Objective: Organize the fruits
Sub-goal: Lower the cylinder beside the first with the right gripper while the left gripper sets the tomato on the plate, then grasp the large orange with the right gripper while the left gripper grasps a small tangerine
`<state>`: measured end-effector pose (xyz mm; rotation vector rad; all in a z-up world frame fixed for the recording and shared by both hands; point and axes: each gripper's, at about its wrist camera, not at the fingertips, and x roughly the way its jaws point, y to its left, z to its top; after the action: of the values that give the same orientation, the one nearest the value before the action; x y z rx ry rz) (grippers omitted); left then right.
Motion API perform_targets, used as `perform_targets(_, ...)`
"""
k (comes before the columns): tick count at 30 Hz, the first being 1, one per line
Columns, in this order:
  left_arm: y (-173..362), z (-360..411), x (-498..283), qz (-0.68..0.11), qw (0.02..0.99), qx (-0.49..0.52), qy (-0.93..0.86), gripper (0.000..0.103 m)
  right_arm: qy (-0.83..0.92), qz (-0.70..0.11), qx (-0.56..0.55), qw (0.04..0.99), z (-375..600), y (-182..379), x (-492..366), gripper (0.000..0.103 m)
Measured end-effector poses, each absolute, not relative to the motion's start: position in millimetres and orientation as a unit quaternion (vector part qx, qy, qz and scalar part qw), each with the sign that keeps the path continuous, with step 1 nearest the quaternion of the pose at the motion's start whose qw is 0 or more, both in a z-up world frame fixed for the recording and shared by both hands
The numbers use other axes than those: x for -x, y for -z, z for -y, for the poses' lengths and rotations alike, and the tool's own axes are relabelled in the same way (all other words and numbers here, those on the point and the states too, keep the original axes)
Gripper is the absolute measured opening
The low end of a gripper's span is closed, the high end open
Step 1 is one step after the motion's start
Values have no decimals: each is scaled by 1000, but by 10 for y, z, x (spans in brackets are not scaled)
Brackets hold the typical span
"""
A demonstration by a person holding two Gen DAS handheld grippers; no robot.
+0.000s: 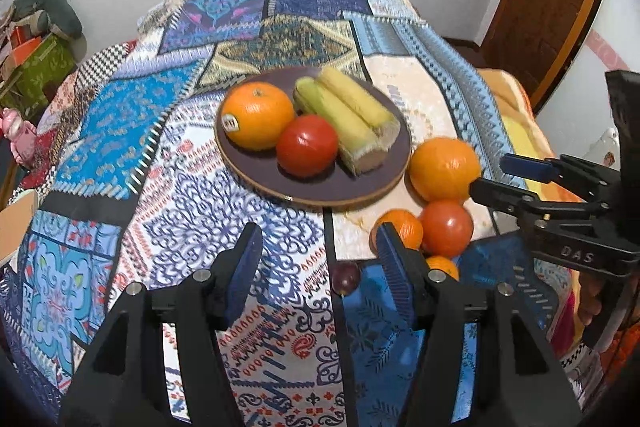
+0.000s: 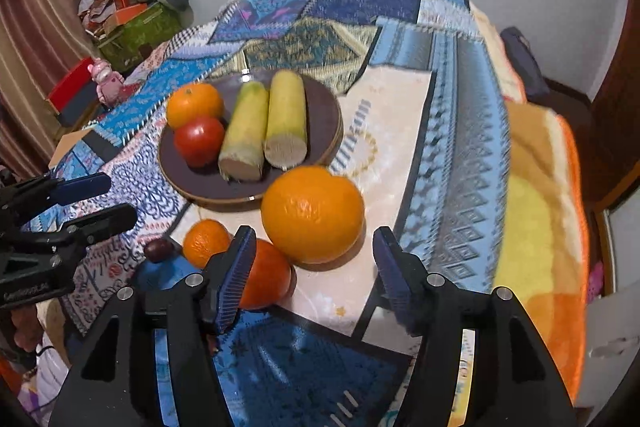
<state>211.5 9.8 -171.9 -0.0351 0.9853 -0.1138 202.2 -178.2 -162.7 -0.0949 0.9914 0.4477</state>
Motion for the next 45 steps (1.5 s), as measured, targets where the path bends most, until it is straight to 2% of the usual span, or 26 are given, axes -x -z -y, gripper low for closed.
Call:
perform_targets(2,1796,-61,-2140,-483,874,18,59,59,-212,-478,43,851,1770,1689,-2043,58)
perform_targets(5,1869,-12,-2171,-490,869,19,67,59,-210,-479,33,852,1769,1742,-2114,66)
perform_targets(12,1977,101,-2251,-498,863,16,82,59,-225,-493,3,840,1756,1874,-2230,67)
perform_targets(33,2061,382,-2414,-504,858,6,103,59,-219,-464,-11,859,2152,1667,-2082,60)
perform_targets(45,2089,371,-2497,-507,855,25,104,59,-228,-477,-17,849,2261,1739,-1912,62)
